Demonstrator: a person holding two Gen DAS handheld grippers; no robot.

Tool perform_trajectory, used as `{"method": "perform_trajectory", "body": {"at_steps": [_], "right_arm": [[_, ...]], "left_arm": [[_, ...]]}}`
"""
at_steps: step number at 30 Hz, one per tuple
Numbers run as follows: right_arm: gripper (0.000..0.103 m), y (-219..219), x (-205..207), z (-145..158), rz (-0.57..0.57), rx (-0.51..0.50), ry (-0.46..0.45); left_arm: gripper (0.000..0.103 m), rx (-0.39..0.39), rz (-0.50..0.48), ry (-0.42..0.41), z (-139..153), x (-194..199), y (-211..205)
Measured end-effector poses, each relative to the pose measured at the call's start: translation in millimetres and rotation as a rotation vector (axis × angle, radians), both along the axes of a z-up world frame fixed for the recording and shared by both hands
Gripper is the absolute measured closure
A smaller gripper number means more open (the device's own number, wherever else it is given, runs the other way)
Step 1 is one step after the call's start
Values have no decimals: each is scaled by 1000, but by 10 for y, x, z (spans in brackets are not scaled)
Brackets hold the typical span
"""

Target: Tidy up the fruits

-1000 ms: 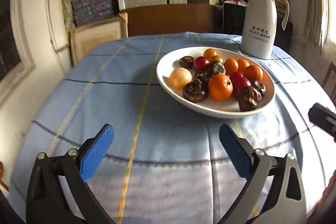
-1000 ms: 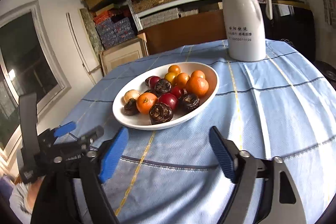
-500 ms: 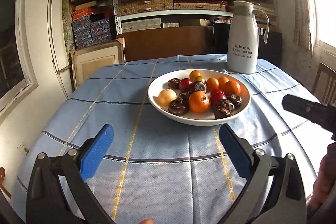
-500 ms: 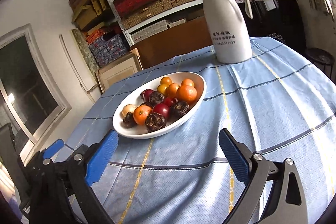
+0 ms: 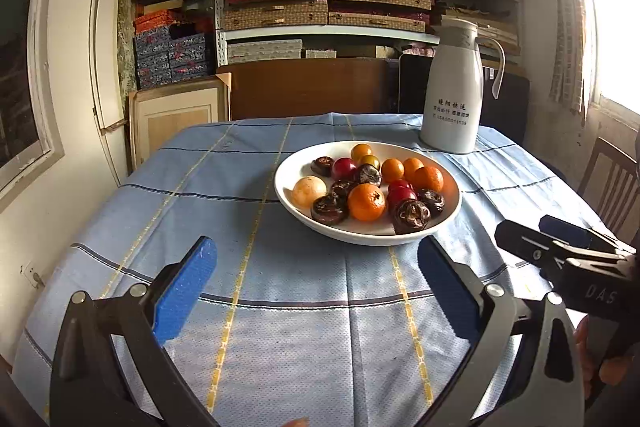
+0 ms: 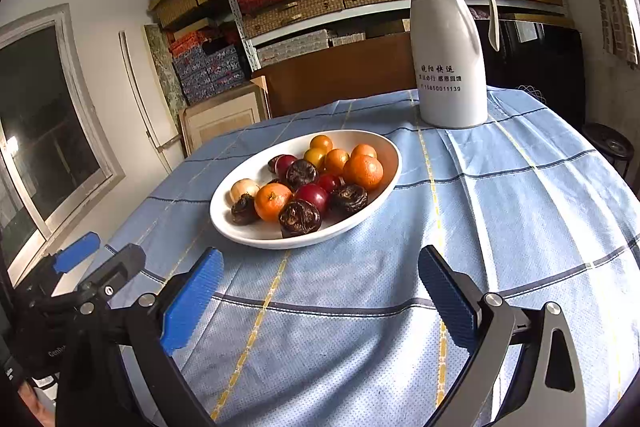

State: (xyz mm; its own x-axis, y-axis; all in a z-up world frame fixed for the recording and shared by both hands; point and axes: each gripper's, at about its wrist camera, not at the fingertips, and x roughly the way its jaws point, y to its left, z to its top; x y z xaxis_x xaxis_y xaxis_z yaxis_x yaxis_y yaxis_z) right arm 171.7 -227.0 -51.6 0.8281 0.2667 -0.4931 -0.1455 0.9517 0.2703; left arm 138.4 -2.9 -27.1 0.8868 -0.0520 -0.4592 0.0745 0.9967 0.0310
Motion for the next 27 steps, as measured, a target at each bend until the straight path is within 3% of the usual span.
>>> {"method": "perform_trajectory", "body": {"at_steps": [8, 27], "right_arm": [[4, 22, 2, -23, 5, -13, 18], [4, 54, 14, -42, 13, -20, 37]], "left_arm": [[5, 40, 22, 13, -20, 14, -25], [5, 54, 22, 27, -46, 54, -46]]}}
